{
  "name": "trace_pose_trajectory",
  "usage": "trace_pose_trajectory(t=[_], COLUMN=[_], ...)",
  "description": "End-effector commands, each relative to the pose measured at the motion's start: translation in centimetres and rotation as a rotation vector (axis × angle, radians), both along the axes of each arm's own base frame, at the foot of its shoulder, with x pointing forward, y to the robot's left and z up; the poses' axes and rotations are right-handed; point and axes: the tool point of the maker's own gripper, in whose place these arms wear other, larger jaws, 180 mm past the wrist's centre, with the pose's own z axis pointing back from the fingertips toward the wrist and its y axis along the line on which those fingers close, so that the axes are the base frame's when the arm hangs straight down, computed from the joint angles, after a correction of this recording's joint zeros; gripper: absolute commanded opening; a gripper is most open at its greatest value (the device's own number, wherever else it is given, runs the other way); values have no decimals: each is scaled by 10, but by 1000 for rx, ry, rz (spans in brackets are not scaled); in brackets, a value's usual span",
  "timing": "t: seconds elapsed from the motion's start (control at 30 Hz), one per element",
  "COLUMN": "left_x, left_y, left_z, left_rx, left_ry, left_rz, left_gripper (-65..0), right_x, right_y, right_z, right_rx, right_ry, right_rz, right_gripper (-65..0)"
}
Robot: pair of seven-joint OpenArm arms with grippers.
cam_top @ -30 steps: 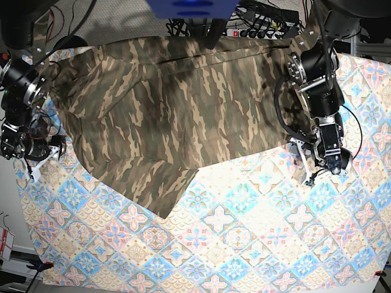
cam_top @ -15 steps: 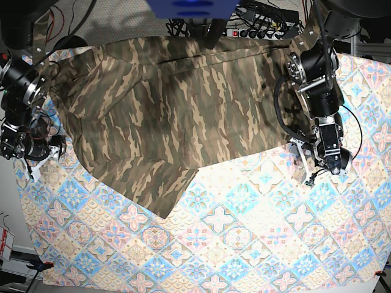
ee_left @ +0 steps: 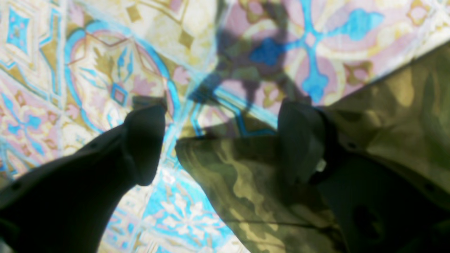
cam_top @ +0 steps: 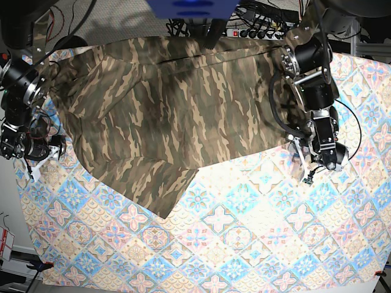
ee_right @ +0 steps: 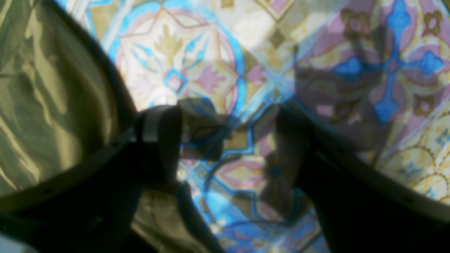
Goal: Fold the T-shirt properly
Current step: 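Close both grippers on the shirt's corner fabric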
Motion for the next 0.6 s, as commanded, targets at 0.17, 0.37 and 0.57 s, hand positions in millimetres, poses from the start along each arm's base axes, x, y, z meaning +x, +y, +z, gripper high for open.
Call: trace_pose_trajectory(t=[0.17, 0.37, 0.57], left_x=[5, 7, 7], left_y=[-2, -3, -2], left_z=[7, 9, 9], left_rx=[79, 76, 82], left_ry=[18, 12, 13], left_rz=[-40, -39, -40], left_gripper=[-157, -157, -157], right_x=[16, 17, 21], right_y=[6, 11, 11], right_z=[9, 7, 9], right_rx=[6, 13, 12], right_ry=[-37, -37, -46], right_rz=[9, 14, 14], right_gripper=[-238, -238, -238])
